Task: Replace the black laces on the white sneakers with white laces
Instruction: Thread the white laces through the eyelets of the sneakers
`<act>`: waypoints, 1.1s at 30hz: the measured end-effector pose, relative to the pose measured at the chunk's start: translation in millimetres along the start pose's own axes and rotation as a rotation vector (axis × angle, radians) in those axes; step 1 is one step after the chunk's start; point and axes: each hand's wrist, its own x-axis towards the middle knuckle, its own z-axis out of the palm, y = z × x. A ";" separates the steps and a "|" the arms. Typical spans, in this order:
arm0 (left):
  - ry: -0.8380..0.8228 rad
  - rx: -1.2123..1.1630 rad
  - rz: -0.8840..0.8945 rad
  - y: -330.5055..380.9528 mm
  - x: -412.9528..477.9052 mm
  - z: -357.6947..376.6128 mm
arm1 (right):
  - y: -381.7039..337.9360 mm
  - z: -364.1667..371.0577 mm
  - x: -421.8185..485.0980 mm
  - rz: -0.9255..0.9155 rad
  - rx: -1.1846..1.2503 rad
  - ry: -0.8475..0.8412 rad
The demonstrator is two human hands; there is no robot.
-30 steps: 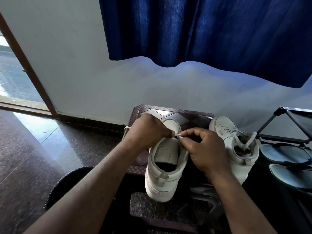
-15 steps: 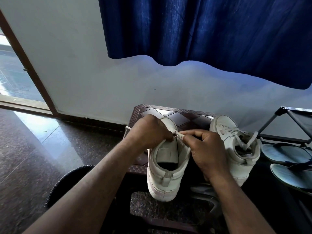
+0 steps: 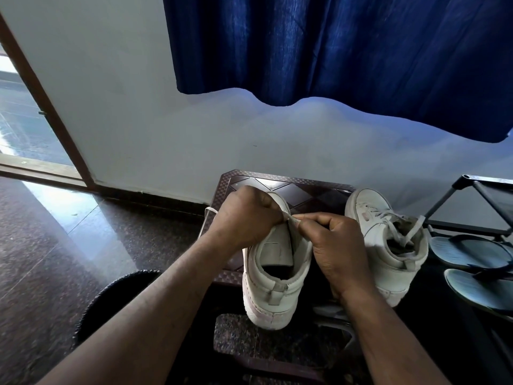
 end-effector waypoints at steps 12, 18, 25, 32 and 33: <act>0.026 0.125 0.044 -8.5 4.3 1.6 | 16.2 17.2 18.9 0.202 0.232 -0.085; -0.008 0.138 0.089 -6.0 1.4 -1.0 | 13.4 4.9 40.6 0.046 0.293 0.311; -0.002 0.156 0.087 -6.2 1.2 -1.4 | 22.9 19.9 20.7 0.145 0.073 -0.002; 0.003 0.190 0.128 -2.9 -2.5 -0.2 | 2.4 6.2 33.8 0.032 0.398 0.417; 0.012 0.195 0.130 -3.1 -2.3 0.4 | 2.8 6.1 34.1 0.045 0.431 0.421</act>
